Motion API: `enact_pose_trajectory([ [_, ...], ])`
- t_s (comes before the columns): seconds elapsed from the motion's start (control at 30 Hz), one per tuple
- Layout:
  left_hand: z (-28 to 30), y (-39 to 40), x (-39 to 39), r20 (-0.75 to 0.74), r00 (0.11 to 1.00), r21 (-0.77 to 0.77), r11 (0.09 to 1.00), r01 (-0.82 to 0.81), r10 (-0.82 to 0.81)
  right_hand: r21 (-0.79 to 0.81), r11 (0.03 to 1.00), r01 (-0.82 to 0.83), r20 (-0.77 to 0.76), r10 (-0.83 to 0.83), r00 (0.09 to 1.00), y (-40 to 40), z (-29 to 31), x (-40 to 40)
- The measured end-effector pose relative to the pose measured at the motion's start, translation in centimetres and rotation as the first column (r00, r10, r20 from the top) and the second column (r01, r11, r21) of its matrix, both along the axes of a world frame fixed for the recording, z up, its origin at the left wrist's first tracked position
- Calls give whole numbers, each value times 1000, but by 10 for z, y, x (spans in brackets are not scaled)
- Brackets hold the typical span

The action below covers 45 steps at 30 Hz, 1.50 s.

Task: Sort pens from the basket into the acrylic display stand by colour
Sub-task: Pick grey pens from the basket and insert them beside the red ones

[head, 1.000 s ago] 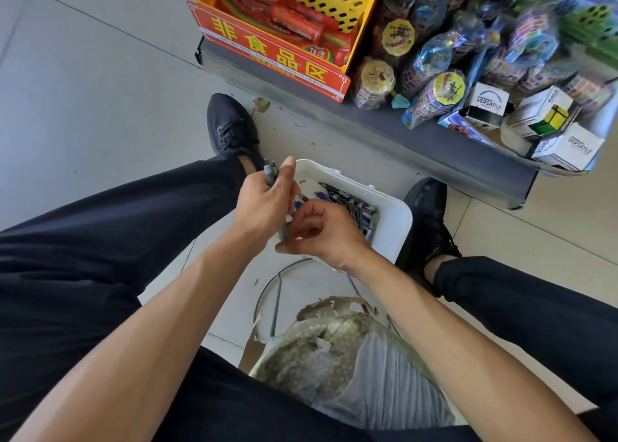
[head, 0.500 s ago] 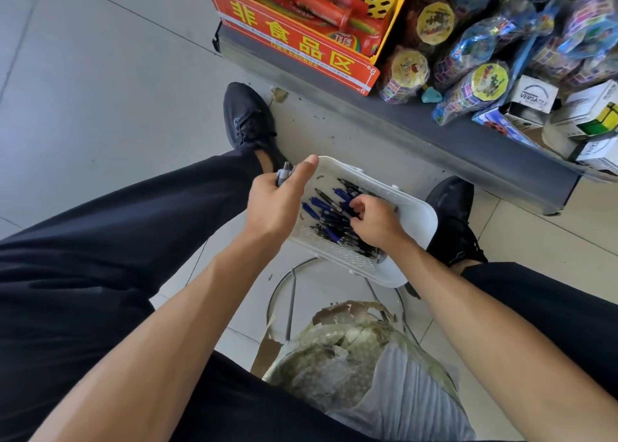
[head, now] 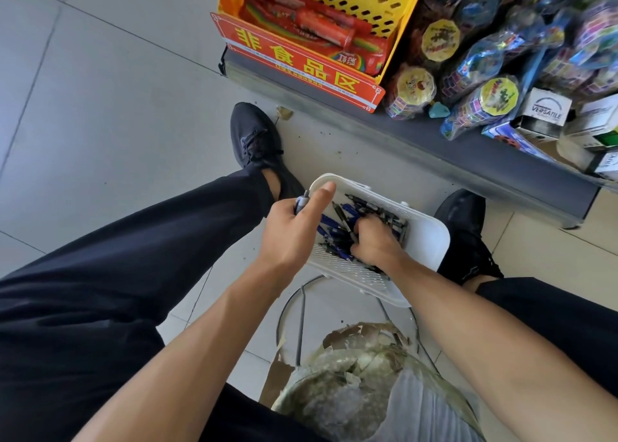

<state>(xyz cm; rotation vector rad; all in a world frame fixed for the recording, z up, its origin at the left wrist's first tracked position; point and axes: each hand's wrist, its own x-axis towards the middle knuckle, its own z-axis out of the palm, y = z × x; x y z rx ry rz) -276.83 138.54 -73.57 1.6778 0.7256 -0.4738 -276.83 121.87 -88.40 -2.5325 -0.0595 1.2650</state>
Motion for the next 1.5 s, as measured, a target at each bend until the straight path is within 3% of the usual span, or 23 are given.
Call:
enact_pose_trajectory([
  [0.17, -4, 1, 0, 6, 1000, 32, 999, -24, 24, 53, 989, 139, -47, -136, 990, -13, 13, -15],
  [0.3, -3, 1, 0, 12, 1000, 28, 999, -26, 25, 260, 899, 353, -113, -334, 936, -28, 31, -33],
  [0.37, -2, 0, -1, 15, 1000, 45, 999, -8, 8, 351, 818, 456, -161, -427, 890, -30, 45, -36],
  [0.47, 0, -2, -3, 19, 999, 115, 993, 36, -39, 473, 600, 645, -321, -564, 760, -27, 70, -34],
  [0.63, 7, -4, -3, -8, 995, 146, 985, 96, -95, 643, 393, 657, -466, -480, 743, -7, 114, -25],
  [0.73, 8, -4, -2, -34, 992, 183, 975, 126, -121, 699, 358, 618, -492, -385, 780, 9, 128, -24],
  [0.87, 10, -3, -4, -70, 983, 214, 960, 183, -172, 708, 430, 560, -538, -186, 822, 11, 125, -27],
  [0.97, 6, -2, -4, -86, 979, 223, 955, 198, -183, 621, 579, 528, -541, -170, 824, 5, 105, -32],
  [1.1, 0, 1, -3, -115, 977, 187, 962, 198, -179, 387, 837, 388, -284, -293, 913, -12, 62, -39],
  [1.27, 3, -1, -4, -122, 978, 35, 984, 175, -169, 219, 917, 333, -38, -333, 942, -29, 21, -24],
  [1.5, -1, 0, -2, -138, 968, 74, 972, 222, -210, 29, 992, 125, -137, -120, 983, -23, 0, 2],
])
